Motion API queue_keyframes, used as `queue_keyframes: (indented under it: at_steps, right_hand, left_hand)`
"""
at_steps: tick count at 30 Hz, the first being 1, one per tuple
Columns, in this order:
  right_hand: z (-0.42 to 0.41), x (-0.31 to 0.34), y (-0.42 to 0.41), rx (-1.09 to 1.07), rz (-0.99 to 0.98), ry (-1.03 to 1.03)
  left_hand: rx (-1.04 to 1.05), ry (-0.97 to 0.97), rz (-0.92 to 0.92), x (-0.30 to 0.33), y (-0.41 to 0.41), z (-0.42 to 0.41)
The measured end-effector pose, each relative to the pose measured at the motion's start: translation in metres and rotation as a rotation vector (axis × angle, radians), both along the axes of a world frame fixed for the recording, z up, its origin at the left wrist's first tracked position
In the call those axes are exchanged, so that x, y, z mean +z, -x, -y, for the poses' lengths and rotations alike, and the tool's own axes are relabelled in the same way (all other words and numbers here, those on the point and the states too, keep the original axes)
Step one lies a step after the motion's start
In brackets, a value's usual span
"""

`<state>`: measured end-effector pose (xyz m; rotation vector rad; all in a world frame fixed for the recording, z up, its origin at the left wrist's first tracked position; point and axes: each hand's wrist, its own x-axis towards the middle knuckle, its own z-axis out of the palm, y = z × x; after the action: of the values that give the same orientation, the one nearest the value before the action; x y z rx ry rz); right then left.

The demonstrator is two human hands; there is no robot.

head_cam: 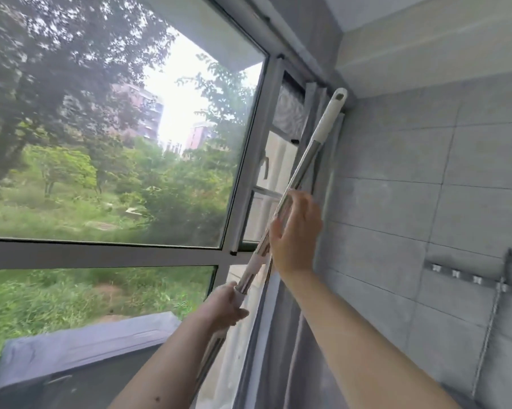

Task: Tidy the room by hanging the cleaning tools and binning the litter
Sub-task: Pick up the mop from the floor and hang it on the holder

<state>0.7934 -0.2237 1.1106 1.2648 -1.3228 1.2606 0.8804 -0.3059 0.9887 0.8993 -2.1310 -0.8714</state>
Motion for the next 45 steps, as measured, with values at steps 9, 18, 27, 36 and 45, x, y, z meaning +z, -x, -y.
queue_keyframes:
  at_steps: [9,18,27,36,45]
  right_hand:
    - [-0.054,0.044,0.139,0.266,0.627,-0.205]
    - [-0.113,0.038,0.272,0.222,0.754,-0.282]
    - [-0.171,0.024,0.387,0.026,0.749,-0.326]
    - [-0.176,-0.002,0.501,-0.171,0.759,-0.328]
    - [-0.120,-0.009,0.624,-0.275,0.784,-0.332]
  left_hand:
    - [-0.210,0.087,0.079,0.022,0.144,-0.056]
    - [-0.397,0.049,0.057,0.044,0.296,-0.117]
    - [-0.559,0.014,0.125,0.036,0.425,-0.169]
    - [-0.693,-0.014,0.257,-0.008,0.553,-0.164]
    - [-0.750,0.087,0.368,0.007,0.676,-0.101]
